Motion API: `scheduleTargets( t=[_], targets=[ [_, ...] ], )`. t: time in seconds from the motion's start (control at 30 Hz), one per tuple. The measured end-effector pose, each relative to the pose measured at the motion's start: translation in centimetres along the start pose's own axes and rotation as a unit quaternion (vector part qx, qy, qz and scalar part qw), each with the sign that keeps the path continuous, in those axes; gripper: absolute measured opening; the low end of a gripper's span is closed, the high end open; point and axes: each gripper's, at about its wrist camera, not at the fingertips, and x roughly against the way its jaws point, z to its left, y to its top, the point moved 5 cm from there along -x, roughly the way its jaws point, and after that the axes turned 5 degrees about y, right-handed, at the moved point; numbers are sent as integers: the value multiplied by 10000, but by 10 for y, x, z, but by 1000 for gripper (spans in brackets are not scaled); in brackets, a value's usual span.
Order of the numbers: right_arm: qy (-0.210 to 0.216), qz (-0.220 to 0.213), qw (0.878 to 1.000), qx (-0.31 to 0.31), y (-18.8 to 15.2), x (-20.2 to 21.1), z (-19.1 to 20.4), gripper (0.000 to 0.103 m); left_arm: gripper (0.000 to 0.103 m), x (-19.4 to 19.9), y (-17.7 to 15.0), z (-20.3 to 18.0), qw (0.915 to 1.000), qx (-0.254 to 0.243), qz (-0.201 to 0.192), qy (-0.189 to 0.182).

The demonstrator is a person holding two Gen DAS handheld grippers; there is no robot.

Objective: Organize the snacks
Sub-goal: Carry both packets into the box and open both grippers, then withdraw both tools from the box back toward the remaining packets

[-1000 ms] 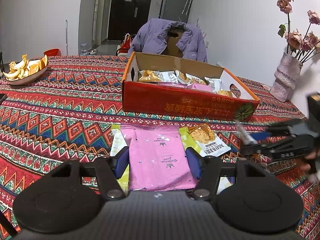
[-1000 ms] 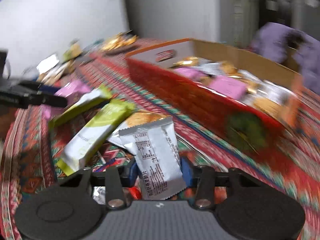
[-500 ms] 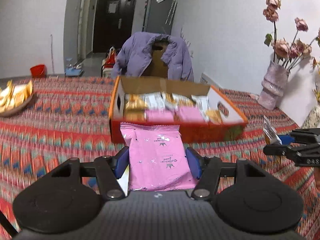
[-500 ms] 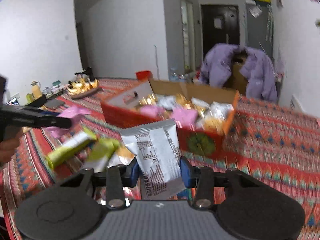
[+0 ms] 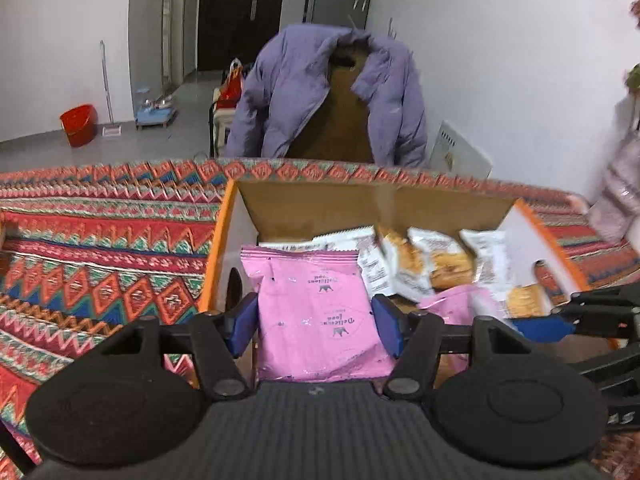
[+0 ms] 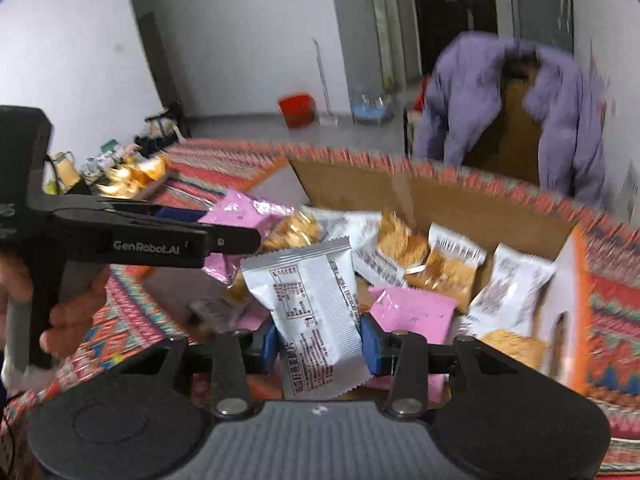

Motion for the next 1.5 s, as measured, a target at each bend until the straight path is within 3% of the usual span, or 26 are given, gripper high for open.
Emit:
scheduleTargets(
  t=[0.07, 0.13, 0.2, 0.23, 0.27, 0.4, 0.53, 0.7, 0.83, 1.03, 1.13, 1.27, 1.5],
  targets=[
    [79, 86, 9996, -244, -6, -16, -6, 41, 62, -13, -5, 3, 9998, 77, 137, -85],
    [164, 51, 9994, -298, -9, -22, -8, 45, 67, -13, -7, -2, 9999, -148, -32, -47],
    [201, 106, 9993, -297, -8, -21, -6, 50, 73, -12, -8, -5, 9995, -184, 20, -237],
    [208, 139, 9993, -271, -8, -20, -6, 59, 76, -10, -7, -6, 9993, -169, 41, -321],
    [132, 151, 9996, -218, -8, -18, -5, 67, 76, -6, -5, -6, 9991, -203, 24, -374],
    [-428, 163, 9989, 116, -4, 0, -6, 76, 79, 19, 6, -3, 9988, -339, -268, -237],
    [-733, -10, 9971, 207, -3, 40, -5, 86, 83, 58, 9, 6, 9984, -357, -388, -224],
    [-1090, -376, 9930, 263, -12, 114, 0, 91, 83, 125, -2, 26, 9981, -420, -458, -31],
    [-1272, -681, 9891, 275, -25, 162, 14, 95, 88, 179, -16, 32, 9966, -351, -751, -9],
    [-1303, -1287, 9826, 316, -72, 227, 52, 96, 95, 255, -69, 23, 9903, -376, -1334, 80],
    [-1266, -1569, 9790, 285, -112, 250, 73, 97, 102, 285, -109, 13, 9856, -485, -1611, 146],
    [-1355, -1733, 9749, 337, -172, 267, 102, 97, 103, 319, -163, 0, 9799, -589, -1896, 180],
    [-1935, -1791, 9618, 731, -268, 277, 151, 98, 103, 362, -253, -12, 9829, -101, -1834, 104]
  ],
)
